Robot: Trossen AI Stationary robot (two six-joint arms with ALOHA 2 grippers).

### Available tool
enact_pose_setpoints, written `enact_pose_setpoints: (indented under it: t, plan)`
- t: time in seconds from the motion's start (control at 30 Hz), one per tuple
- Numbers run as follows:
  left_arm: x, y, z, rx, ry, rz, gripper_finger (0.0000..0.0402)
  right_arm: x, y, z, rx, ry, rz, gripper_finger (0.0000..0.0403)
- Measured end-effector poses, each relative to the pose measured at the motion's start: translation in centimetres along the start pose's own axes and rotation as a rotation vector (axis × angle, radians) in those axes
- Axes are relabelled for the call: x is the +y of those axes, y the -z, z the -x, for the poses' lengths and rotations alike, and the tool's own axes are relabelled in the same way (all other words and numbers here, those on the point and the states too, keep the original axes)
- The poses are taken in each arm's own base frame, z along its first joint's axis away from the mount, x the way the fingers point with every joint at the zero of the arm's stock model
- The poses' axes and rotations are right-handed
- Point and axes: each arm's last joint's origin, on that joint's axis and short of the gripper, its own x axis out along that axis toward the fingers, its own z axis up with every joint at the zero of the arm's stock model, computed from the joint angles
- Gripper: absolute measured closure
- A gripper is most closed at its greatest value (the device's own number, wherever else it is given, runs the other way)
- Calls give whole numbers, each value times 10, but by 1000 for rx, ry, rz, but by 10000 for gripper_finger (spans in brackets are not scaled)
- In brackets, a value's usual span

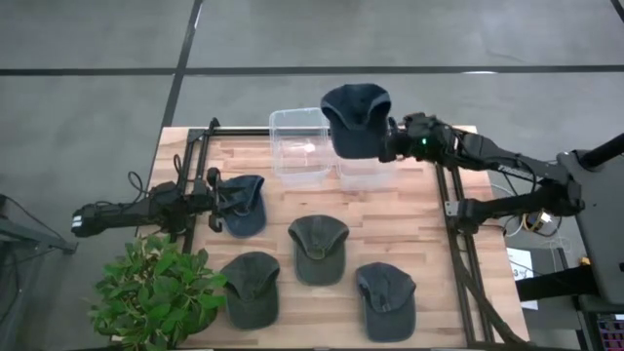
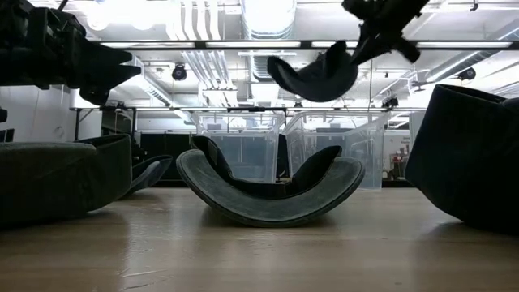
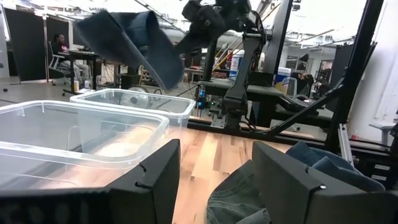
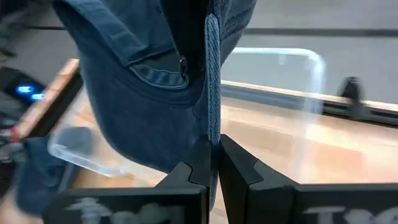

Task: Pick & Place hat
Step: Put the top right blue cap into the right transparent bin

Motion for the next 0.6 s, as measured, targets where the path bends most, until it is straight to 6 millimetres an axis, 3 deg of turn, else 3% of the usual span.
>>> enact_pose_setpoints:
  t: [0.23, 0.6]
  plan:
    - [0, 0, 0, 0, 0, 1, 209, -30, 3, -24, 122, -11, -76, 391]
    - [0, 0, 0, 1, 0, 0, 209, -40, 20, -36, 174, 47, -98, 391]
